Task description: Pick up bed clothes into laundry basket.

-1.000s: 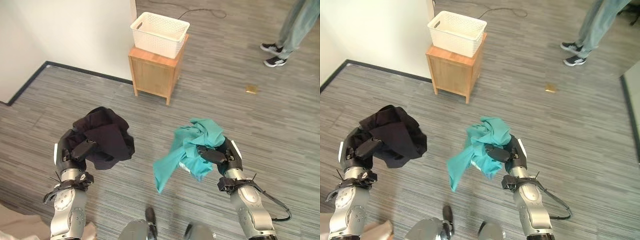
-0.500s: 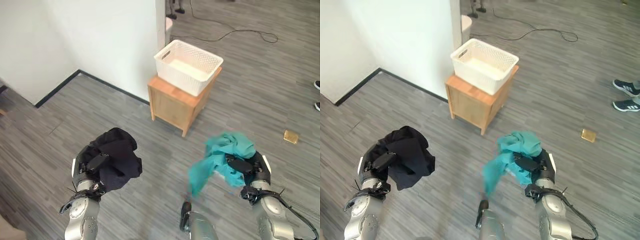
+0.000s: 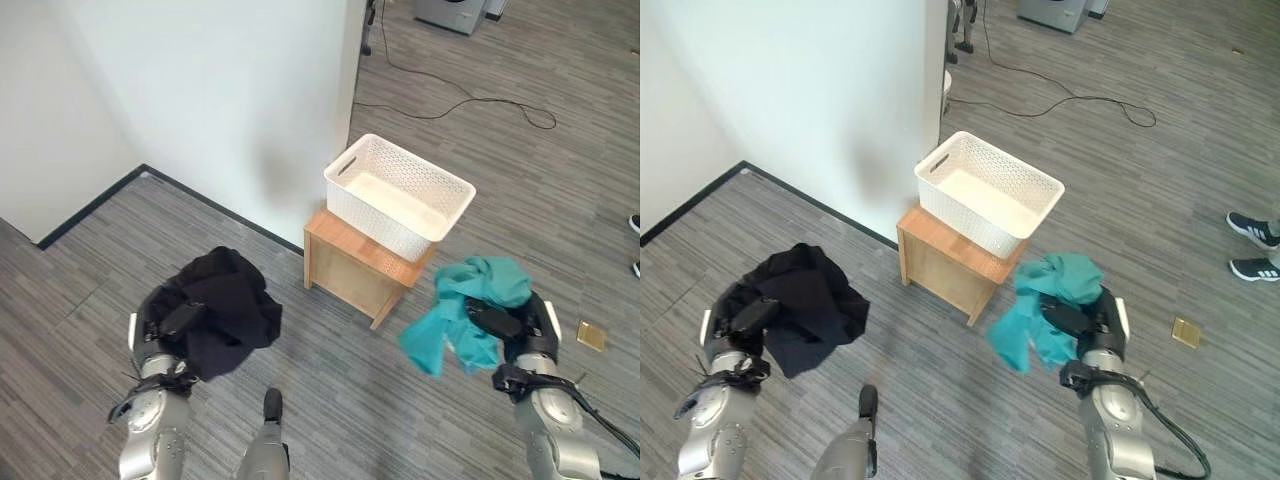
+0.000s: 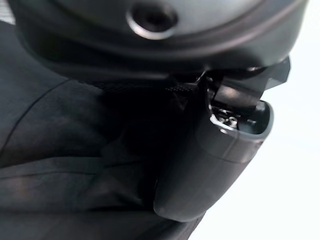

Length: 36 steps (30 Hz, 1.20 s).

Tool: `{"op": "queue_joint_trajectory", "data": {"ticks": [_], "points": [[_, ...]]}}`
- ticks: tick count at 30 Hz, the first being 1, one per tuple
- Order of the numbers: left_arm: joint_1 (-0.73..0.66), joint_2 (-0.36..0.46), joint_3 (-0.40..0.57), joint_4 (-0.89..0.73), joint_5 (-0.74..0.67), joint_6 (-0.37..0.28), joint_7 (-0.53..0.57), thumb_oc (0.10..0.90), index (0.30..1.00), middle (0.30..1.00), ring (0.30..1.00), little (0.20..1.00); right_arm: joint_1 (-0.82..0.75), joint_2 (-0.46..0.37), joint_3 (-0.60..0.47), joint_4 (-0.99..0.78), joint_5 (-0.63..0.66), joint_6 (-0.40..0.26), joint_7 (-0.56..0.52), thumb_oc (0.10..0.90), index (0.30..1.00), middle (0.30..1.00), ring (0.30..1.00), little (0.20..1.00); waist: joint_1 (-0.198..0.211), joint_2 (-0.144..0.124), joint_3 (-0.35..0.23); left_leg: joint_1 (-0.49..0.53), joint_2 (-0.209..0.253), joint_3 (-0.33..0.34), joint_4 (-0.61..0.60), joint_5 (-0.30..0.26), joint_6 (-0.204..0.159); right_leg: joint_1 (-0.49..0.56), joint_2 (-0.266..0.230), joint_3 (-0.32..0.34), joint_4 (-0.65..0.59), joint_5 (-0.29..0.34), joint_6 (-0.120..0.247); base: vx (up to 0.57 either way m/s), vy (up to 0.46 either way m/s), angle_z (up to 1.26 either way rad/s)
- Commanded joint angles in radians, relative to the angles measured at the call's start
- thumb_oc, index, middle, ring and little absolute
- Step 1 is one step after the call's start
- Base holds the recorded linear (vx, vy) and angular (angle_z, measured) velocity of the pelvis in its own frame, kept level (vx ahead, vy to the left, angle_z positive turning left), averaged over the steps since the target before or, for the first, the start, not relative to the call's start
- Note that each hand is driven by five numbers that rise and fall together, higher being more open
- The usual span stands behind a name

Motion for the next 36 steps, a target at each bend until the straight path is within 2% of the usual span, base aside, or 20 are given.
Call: {"op": "queue_joint_trajectory", "data": {"ticks": [1,2,3,5,6,8,9,11,12,15,16,17,18,19,20,22,25,28,30,36], "points": [[-0.022,0.077,0.048,-0.181,0.006,-0.150,-0.033,0.400,0.300,0.300,0.300,0.300,-0.158,-0.094,-0.078,-0.096,-0.051,-0.130,-0.006,0.400,0.300,0.300,0.300,0.300,0.023,0.017,-0.076,0.015,0.077,0.001,0.085,-0.120,-0.083,-0.114,0.015,0.030,0.187,-0.073,0.010,0.30,0.375,-0.10],[-0.028,0.089,0.044,-0.178,0.007,-0.151,-0.034,0.400,0.300,0.300,0.300,0.300,-0.178,-0.111,-0.083,-0.085,-0.070,-0.130,-0.019,0.400,0.300,0.300,0.300,0.300,0.028,0.015,-0.072,0.029,0.067,0.020,0.084,-0.136,-0.063,-0.169,-0.008,0.044,0.277,-0.028,0.025,0.22,0.320,-0.36],[-0.049,0.124,0.015,-0.176,0.006,-0.155,-0.035,0.400,0.300,0.300,0.300,0.300,-0.226,-0.161,-0.087,-0.068,-0.071,-0.131,-0.034,0.400,0.300,0.300,0.300,0.300,0.003,0.020,-0.043,0.064,0.058,0.017,0.068,-0.140,-0.043,-0.269,0.008,0.086,0.409,0.046,0.038,0.14,0.247,-0.39],[-0.059,0.139,0.006,-0.174,0.007,-0.157,-0.038,0.400,0.300,0.300,0.300,0.300,-0.255,-0.201,-0.093,-0.052,-0.070,-0.142,-0.044,0.400,0.300,0.300,0.300,0.300,0.000,0.030,-0.033,0.078,0.061,0.021,0.054,-0.144,-0.036,-0.323,0.021,0.101,0.467,0.042,0.038,0.09,0.176,0.08],[-0.065,0.157,-0.004,-0.174,0.010,-0.157,-0.046,0.400,0.300,0.300,0.300,0.300,-0.286,-0.246,-0.099,-0.051,-0.078,-0.145,-0.057,0.400,0.300,0.300,0.300,0.300,-0.001,0.030,-0.031,0.101,0.055,0.032,0.038,-0.154,-0.028,-0.355,0.004,0.082,0.480,0.054,0.041,0.25,0.192,0.51],[-0.055,0.170,-0.017,-0.183,0.004,-0.151,-0.071,0.400,0.300,0.300,0.300,0.300,-0.323,-0.348,-0.147,-0.045,-0.057,-0.163,-0.071,0.400,0.300,0.300,0.300,0.300,-0.014,0.024,-0.038,0.154,0.038,0.039,-0.005,-0.171,-0.032,-0.387,0.020,0.054,0.355,0.030,0.031,0.28,0.099,-0.12],[-0.057,0.169,-0.018,-0.183,0.004,-0.152,-0.071,0.400,0.300,0.300,0.300,0.300,-0.325,-0.351,-0.147,-0.043,-0.055,-0.164,-0.070,0.400,0.300,0.300,0.300,0.300,-0.013,0.028,-0.037,0.152,0.040,0.039,-0.007,-0.165,-0.032,-0.386,0.023,0.053,0.347,0.037,0.028,0.18,-0.011,-0.38],[-0.061,0.152,-0.048,-0.179,-0.030,-0.149,-0.085,0.400,0.300,0.300,0.300,0.300,-0.360,-0.454,-0.165,-0.031,-0.043,-0.178,-0.087,0.400,0.300,0.300,0.300,0.300,-0.022,0.008,-0.041,0.170,0.028,0.025,-0.023,-0.176,-0.043,-0.361,0.059,0.066,0.154,0.017,0.019,0.22,-0.051,0.02],[-0.049,0.125,-0.075,-0.162,-0.048,-0.126,-0.105,0.400,0.300,0.300,0.300,0.300,-0.355,-0.551,-0.192,-0.029,-0.089,-0.155,-0.076,0.400,0.300,0.300,0.300,0.300,-0.030,-0.012,-0.051,0.185,0.019,0.011,-0.045,-0.181,-0.041,-0.326,0.076,0.104,0.109,0.015,0.023,0.18,-0.036,0.19],[-0.049,0.107,-0.097,-0.151,-0.039,-0.139,-0.112,0.400,0.300,0.300,0.300,0.300,-0.385,-0.613,-0.197,-0.078,-0.094,-0.188,-0.085,0.400,0.300,0.300,0.300,0.300,-0.019,-0.025,-0.077,0.199,0.013,0.017,-0.079,-0.171,-0.045,-0.298,0.076,0.074,0.060,0.025,0.023,0.16,-0.037,0.72],[-0.043,0.100,-0.114,-0.151,-0.047,-0.139,-0.119,0.400,0.300,0.300,0.300,0.300,-0.421,-0.657,-0.177,-0.075,-0.101,-0.196,-0.095,0.400,0.300,0.300,0.300,0.300,-0.006,-0.035,-0.090,0.202,0.012,0.020,-0.089,-0.168,-0.049,-0.282,0.076,0.056,0.042,0.026,0.023,0.14,-0.044,-0.01],[-0.014,0.068,-0.155,-0.151,-0.086,-0.126,-0.158,0.400,0.300,0.300,0.300,0.300,-0.504,-0.815,-0.119,0.011,-0.130,-0.180,-0.099,0.400,0.300,0.300,0.300,0.300,-0.007,-0.047,-0.107,0.208,0.011,0.018,-0.110,-0.159,-0.059,-0.245,0.087,0.039,-0.010,0.035,0.023,0.18,-0.054,-0.23],[-0.010,0.065,-0.165,-0.144,-0.092,-0.128,-0.161,0.400,0.300,0.300,0.300,0.300,-0.547,-0.887,-0.072,0.066,-0.133,-0.175,-0.096,0.400,0.300,0.300,0.300,0.300,-0.010,-0.045,-0.114,0.208,0.013,0.015,-0.112,-0.158,-0.062,-0.235,0.092,0.035,-0.025,0.038,0.021,0.18,-0.055,0.02],[-0.013,0.102,-0.201,-0.133,-0.092,-0.128,-0.162,0.400,0.300,0.300,0.300,0.300,-0.627,-1.011,0.006,0.153,-0.156,-0.157,-0.109,0.400,0.300,0.300,0.300,0.300,0.002,-0.059,-0.121,0.211,0.016,0.006,-0.114,-0.155,-0.070,-0.220,0.096,0.025,-0.036,0.037,0.019,0.09,-0.030,0.13],[-0.012,0.096,-0.197,-0.131,-0.093,-0.130,-0.162,0.400,0.300,0.300,0.300,0.300,-0.672,-1.017,0.049,0.170,-0.154,-0.162,-0.110,0.400,0.300,0.300,0.300,0.300,-0.005,-0.054,-0.122,0.210,0.016,0.006,-0.114,-0.154,-0.070,-0.221,0.096,0.025,-0.038,0.039,0.019,0.07,-0.028,0.19],[-0.007,0.137,-0.219,-0.130,-0.112,-0.135,-0.163,0.400,0.300,0.300,0.300,0.300,-0.840,-1.102,0.200,0.271,-0.162,-0.154,-0.134,0.400,0.300,0.300,0.300,0.300,0.007,-0.069,-0.127,0.205,0.018,-0.002,-0.116,-0.151,-0.079,-0.207,0.101,0.018,-0.055,0.038,0.018,0.06,-0.019,0.14],[0.001,0.149,-0.224,-0.119,-0.140,-0.140,-0.160,0.400,0.300,0.300,0.300,0.300,-1.043,-1.120,0.393,0.384,-0.138,-0.149,-0.127,0.400,0.300,0.300,0.300,0.300,0.010,-0.073,-0.134,0.205,0.015,-0.011,-0.116,-0.151,-0.081,-0.196,0.100,0.012,-0.055,0.035,0.018,0.06,-0.011,-0.05],[-0.003,0.154,-0.236,-0.108,-0.150,-0.141,-0.153,0.400,0.300,0.300,0.300,0.300,-1.152,-1.120,0.506,0.443,-0.127,-0.140,-0.114,0.400,0.300,0.300,0.300,0.300,0.012,-0.073,-0.135,0.202,0.013,-0.015,-0.116,-0.150,-0.081,-0.193,0.098,0.006,-0.050,0.033,0.018,0.02,0.002,0.05],[0.004,0.160,-0.245,-0.111,-0.151,-0.139,-0.155,0.400,0.300,0.300,0.300,0.300,-1.282,-1.119,0.649,0.527,-0.123,-0.127,-0.097,0.400,0.300,0.300,0.300,0.300,0.014,-0.070,-0.134,0.196,0.009,-0.024,-0.116,-0.149,-0.078,-0.195,0.095,0.005,-0.046,0.033,0.019,0.01,0.015,0.12],[0.024,0.166,-0.251,-0.117,-0.161,-0.133,-0.157,0.400,0.300,0.300,0.300,0.300,-1.407,-1.055,0.787,0.654,-0.112,-0.107,-0.076,0.400,0.300,0.300,0.300,0.300,0.025,-0.055,-0.126,0.179,0.002,-0.030,-0.116,-0.146,-0.076,-0.203,0.091,-0.002,-0.049,0.039,0.022,0.01,0.009,0.06]]}}
